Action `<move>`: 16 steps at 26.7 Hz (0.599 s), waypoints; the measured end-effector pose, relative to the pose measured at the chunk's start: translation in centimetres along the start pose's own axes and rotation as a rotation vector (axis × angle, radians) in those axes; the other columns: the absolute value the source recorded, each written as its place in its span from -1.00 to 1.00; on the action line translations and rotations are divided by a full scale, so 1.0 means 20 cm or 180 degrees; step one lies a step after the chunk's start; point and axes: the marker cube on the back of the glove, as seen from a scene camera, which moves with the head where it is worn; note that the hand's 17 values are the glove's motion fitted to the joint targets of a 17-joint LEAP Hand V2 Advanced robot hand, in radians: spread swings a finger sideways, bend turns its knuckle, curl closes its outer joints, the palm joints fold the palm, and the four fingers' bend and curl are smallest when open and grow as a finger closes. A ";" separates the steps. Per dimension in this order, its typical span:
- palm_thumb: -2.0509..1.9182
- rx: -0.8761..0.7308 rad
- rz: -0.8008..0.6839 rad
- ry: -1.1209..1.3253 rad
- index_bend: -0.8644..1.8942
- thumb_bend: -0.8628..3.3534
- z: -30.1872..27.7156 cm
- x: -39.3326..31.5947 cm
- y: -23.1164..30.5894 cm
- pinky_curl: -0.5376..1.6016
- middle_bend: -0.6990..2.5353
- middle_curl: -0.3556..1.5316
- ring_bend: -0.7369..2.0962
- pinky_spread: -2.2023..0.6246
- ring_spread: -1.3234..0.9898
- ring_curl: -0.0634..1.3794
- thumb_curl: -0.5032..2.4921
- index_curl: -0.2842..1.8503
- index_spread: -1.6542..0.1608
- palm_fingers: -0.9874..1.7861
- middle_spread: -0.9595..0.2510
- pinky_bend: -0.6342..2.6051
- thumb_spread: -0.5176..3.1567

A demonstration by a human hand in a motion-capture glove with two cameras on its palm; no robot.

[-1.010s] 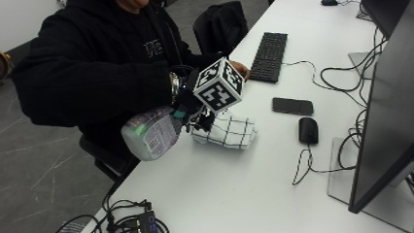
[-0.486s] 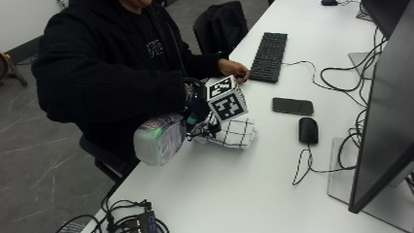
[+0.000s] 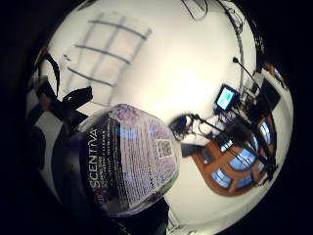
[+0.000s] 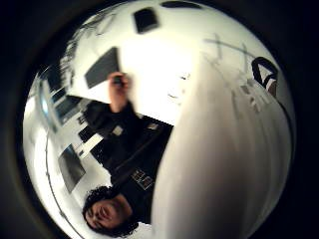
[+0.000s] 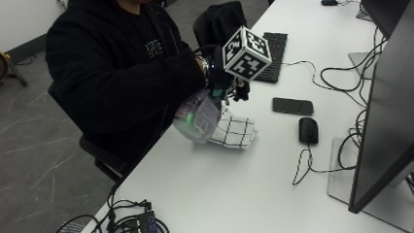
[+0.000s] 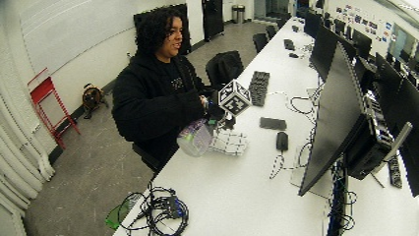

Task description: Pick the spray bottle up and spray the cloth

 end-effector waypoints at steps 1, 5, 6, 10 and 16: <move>0.52 0.0230 -0.0110 -0.0185 -0.23 -0.61 -0.05 -0.04 -0.03 -0.13 -0.24 -0.07 0.04 0.34 -0.04 -0.26 -0.15 -0.21 0.50 0.69 0.25 -0.34 -0.53; 0.52 0.1100 -0.0476 -0.1000 -0.23 -0.61 -0.23 -0.15 -0.15 -0.14 -0.24 -0.07 0.03 0.34 -0.04 -0.26 -0.15 -0.21 0.50 0.69 0.25 -0.34 -0.53; 0.52 0.1282 -0.0566 -0.1201 -0.23 -0.61 -0.26 -0.17 -0.18 -0.13 -0.24 -0.07 0.03 0.35 -0.04 -0.26 -0.15 -0.21 0.50 0.69 0.25 -0.34 -0.53; 0.52 0.1915 -0.0841 -0.1784 -0.23 -0.61 -0.35 -0.28 -0.31 -0.13 -0.24 -0.07 0.04 0.35 -0.04 -0.26 -0.14 -0.21 0.50 0.69 0.25 -0.34 -0.53; 0.52 0.2635 -0.1130 -0.2376 -0.23 -0.61 -0.34 -0.46 -0.46 -0.13 -0.25 -0.07 0.03 0.35 -0.04 -0.26 -0.14 -0.21 0.50 0.69 0.25 -0.34 -0.53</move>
